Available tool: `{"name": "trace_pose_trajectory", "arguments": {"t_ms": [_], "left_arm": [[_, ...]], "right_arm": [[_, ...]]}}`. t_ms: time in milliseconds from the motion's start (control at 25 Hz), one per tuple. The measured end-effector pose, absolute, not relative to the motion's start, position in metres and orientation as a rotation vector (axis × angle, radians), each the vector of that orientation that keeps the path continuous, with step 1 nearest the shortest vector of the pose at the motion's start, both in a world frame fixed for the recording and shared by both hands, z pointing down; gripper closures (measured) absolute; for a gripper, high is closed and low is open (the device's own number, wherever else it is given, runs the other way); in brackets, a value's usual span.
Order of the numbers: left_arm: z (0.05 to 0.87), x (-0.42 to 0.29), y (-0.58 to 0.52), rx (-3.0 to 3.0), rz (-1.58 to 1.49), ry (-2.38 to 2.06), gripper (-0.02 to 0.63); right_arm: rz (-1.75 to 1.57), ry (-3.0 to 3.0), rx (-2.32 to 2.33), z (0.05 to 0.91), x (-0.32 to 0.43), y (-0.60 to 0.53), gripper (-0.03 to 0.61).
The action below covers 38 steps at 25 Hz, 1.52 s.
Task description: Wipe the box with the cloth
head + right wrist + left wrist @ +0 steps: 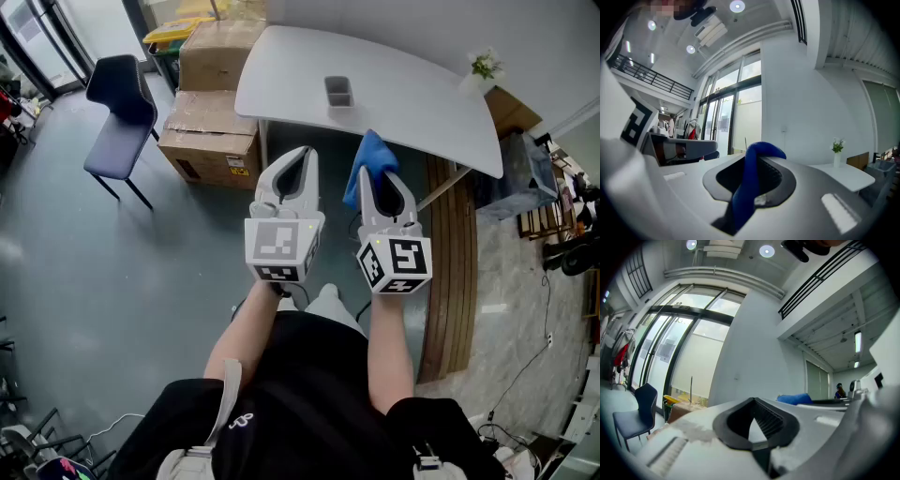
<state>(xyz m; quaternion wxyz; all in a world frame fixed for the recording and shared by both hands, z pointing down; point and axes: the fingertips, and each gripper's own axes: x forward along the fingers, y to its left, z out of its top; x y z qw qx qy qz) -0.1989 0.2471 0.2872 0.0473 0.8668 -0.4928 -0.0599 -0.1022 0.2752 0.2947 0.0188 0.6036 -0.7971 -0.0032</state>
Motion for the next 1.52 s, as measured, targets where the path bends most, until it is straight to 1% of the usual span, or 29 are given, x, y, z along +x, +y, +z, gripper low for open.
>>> {"name": "trace_pose_trajectory", "arguments": {"t_ms": [320,560,880,1080,1360,1520], "left_arm": [[0.290,-0.197,0.236,2.641,-0.182,-1.487,0.614],[0.291,-0.193,0.219,2.622,-0.212,-1.466,0.614],[0.285,-0.181,0.175,2.680,-0.258,-1.468,0.614],[0.285,-0.158,0.125,2.708,-0.263,-1.410,0.614],[0.329,-0.131,0.030,2.676,-0.082,-1.441,0.614],[0.342,-0.114,-0.028,2.682,0.034,-1.407,0.614]], "right_arm": [[0.007,-2.467,1.898,0.297,-0.097,0.266,0.523],[0.001,-2.442,1.947,0.291,-0.069,0.250,0.523],[-0.002,-2.458,1.969,0.290,-0.042,0.200,0.523],[0.031,-2.475,1.977,0.296,-0.018,0.142,0.523],[0.162,-2.493,1.958,0.333,0.021,0.036,0.523],[0.209,-2.512,1.935,0.335,0.039,-0.034,0.523]]}}
